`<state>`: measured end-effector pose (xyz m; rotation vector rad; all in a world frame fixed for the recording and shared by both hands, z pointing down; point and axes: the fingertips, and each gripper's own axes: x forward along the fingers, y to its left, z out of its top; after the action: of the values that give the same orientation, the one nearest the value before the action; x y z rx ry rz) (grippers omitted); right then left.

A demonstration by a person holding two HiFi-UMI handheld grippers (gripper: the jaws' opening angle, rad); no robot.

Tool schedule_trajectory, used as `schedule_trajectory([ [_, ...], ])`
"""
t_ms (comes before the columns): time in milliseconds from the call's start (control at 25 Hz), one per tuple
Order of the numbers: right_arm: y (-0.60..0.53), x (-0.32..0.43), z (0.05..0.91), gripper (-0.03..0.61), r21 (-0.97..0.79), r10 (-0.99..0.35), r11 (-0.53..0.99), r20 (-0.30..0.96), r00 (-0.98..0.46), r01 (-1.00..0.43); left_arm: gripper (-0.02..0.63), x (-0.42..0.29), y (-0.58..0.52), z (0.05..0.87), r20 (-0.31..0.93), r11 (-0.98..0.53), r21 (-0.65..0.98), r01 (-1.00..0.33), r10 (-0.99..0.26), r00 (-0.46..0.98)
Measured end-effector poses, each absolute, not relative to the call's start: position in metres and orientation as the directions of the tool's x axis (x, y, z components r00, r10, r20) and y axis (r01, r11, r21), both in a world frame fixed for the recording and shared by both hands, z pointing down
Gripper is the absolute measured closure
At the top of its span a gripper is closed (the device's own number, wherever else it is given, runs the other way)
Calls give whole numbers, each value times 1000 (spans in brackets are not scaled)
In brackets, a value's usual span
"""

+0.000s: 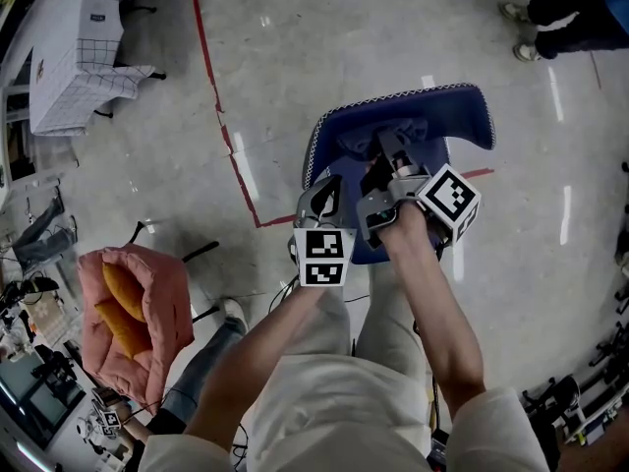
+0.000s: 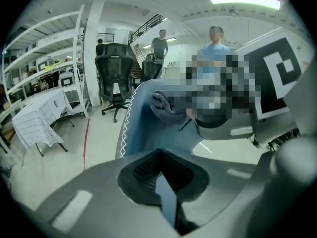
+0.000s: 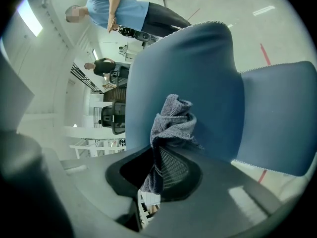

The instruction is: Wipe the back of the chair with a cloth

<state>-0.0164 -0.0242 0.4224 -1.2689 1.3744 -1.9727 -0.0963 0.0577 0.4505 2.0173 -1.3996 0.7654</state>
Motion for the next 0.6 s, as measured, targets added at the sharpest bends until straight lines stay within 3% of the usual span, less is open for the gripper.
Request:
schedule_trajectory([
  [600, -41, -15, 368, 517, -930, -787, -340, 363, -499, -140, 614, -89, 51, 437, 711, -302, 112, -947, -641, 289],
])
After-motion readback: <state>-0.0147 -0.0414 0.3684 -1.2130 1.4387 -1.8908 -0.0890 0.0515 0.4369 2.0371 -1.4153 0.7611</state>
